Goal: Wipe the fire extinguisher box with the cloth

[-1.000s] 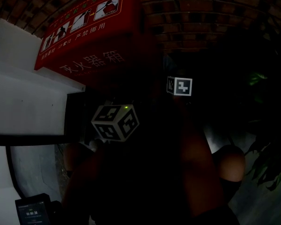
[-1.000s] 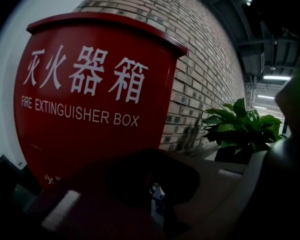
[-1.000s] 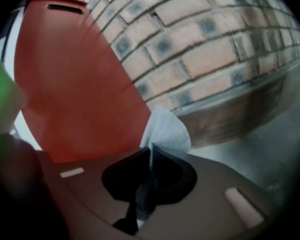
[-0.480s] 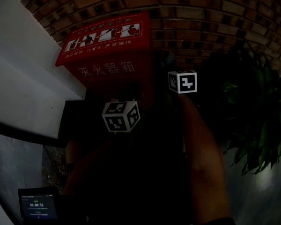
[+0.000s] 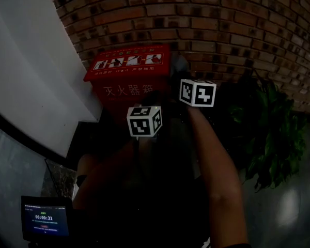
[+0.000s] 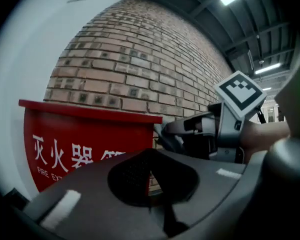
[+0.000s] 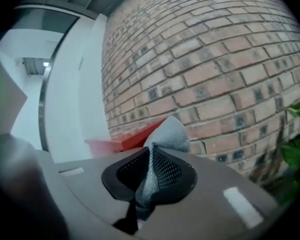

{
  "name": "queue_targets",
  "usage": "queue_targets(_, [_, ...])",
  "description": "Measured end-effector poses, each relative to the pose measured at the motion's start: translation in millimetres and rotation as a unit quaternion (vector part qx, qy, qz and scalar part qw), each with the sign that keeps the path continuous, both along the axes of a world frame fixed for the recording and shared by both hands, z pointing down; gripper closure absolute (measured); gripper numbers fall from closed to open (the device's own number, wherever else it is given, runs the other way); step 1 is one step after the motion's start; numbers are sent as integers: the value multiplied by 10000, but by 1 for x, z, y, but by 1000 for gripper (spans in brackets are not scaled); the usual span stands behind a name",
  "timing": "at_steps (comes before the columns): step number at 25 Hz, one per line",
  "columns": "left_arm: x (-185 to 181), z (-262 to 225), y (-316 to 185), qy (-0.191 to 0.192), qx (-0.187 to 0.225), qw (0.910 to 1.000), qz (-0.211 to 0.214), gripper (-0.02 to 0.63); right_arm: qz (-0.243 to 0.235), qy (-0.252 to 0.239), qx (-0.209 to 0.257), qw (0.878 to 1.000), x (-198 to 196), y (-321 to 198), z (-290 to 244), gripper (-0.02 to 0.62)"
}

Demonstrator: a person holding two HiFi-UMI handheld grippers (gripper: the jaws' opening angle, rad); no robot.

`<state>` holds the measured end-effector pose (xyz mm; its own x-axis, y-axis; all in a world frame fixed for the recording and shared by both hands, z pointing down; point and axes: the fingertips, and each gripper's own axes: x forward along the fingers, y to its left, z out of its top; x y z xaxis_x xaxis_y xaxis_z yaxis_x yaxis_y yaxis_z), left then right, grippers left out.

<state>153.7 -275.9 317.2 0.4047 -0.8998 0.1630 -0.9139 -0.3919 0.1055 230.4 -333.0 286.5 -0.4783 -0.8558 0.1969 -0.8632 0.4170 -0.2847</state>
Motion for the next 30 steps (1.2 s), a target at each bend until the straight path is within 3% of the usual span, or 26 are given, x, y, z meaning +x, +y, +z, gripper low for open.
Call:
queue_targets(10, [2, -12, -2, 91, 65, 9995, -305, 607, -113, -495, -431, 9978, -15, -6, 76, 560])
queue_targets(14, [5, 1, -5, -94, 105, 9993, -333, 607, -45, -420, -734, 9964, -15, -12, 121, 558])
queue_targets(21, [13, 81, -13, -644, -473, 9958, -445, 607, 202, -439, -1381, 9892, -4, -14, 229, 558])
queue_targets(30, [6, 191, -21, -1404, -1302, 9790, -697, 607, 126, -807, -1978, 9768, -14, -7, 339, 558])
